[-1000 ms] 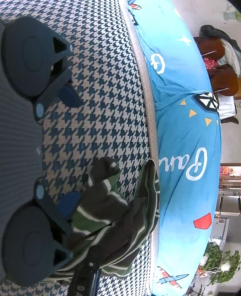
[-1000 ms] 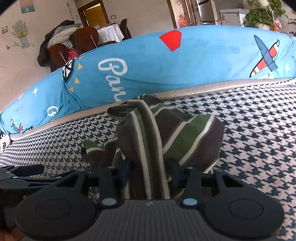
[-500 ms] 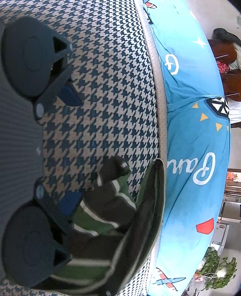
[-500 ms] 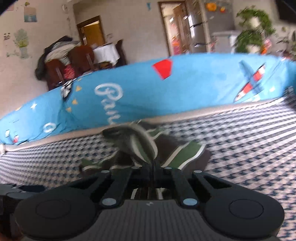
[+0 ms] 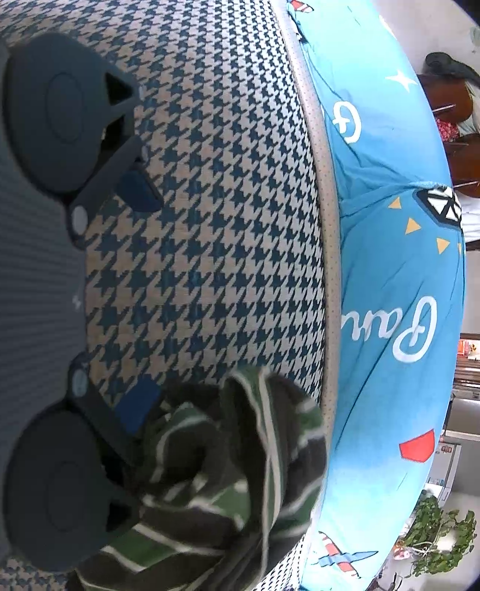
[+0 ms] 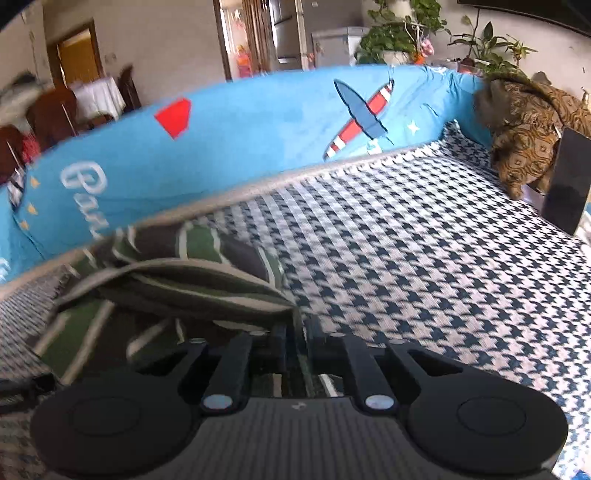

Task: Fold clothes
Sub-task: 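Lift the garment with the right gripper toward the left gripper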

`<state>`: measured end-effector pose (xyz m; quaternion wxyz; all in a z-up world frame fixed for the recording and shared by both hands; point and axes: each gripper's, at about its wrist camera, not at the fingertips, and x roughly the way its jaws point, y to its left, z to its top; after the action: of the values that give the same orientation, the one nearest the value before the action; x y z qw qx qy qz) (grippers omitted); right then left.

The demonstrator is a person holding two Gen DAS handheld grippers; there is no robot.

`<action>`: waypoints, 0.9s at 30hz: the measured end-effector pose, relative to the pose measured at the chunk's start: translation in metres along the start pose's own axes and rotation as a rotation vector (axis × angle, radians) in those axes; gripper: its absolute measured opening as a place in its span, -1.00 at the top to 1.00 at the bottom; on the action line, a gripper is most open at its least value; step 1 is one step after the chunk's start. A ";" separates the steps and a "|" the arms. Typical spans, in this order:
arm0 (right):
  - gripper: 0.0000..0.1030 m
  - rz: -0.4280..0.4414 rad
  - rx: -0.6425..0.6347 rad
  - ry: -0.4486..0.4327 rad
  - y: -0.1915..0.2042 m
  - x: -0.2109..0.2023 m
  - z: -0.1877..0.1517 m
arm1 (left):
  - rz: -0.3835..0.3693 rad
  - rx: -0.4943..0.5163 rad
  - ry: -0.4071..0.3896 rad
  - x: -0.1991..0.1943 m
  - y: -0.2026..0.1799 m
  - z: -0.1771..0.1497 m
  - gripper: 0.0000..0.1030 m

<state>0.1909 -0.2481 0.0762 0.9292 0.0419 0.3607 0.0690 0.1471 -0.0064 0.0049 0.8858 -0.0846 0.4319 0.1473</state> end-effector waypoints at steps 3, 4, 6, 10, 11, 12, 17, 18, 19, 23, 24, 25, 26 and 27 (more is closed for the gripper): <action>-0.16 0.037 0.027 -0.045 -0.005 -0.005 0.005 | -0.039 0.028 -0.004 0.000 -0.002 -0.003 -1.00; -0.20 0.058 0.033 -0.053 -0.005 -0.005 0.006 | -0.054 0.038 -0.003 0.001 -0.004 -0.004 -1.00; -0.27 0.099 0.032 -0.053 -0.003 0.000 0.008 | -0.085 0.058 0.000 0.003 -0.007 -0.008 -1.00; -0.41 0.159 0.035 0.033 0.000 0.023 0.005 | -0.126 0.094 0.000 0.008 -0.017 -0.015 -1.00; -0.41 0.182 0.036 0.065 0.002 0.031 0.004 | -0.137 0.100 -0.002 0.008 -0.019 -0.016 -1.00; -0.41 0.191 0.044 0.087 0.002 0.037 0.002 | -0.148 0.106 -0.003 0.009 -0.022 -0.017 -1.00; -0.40 0.216 0.090 0.140 0.004 0.061 -0.006 | -0.189 0.104 -0.010 0.016 -0.025 -0.017 -1.00; -0.40 0.225 0.083 0.135 0.005 0.062 -0.007 | -0.195 0.101 -0.011 0.017 -0.024 -0.017 -1.00; -0.40 0.234 0.071 0.130 0.008 0.063 -0.008 | -0.200 0.098 -0.013 0.019 -0.024 -0.016 -1.00; -0.35 0.263 0.001 0.141 0.022 0.070 -0.015 | -0.230 0.103 -0.022 0.021 -0.024 -0.016 -1.00; -0.33 0.274 -0.009 0.146 0.025 0.072 -0.016 | -0.238 0.105 -0.024 0.021 -0.024 -0.017 -1.00; -0.26 0.293 -0.019 0.153 0.029 0.074 -0.018 | -0.245 0.106 -0.026 0.021 -0.025 -0.017 -1.00; -0.25 0.310 -0.032 0.154 0.033 0.075 -0.020 | -0.253 0.107 -0.027 0.022 -0.026 -0.017 -1.00; -0.25 0.312 -0.054 0.146 0.037 0.075 -0.022 | -0.262 0.107 -0.029 0.022 -0.026 -0.017 -1.00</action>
<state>0.2266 -0.1993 0.0149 0.8793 0.0672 0.4145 0.2249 0.1555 -0.0313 -0.0224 0.9069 -0.0906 0.4115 0.0084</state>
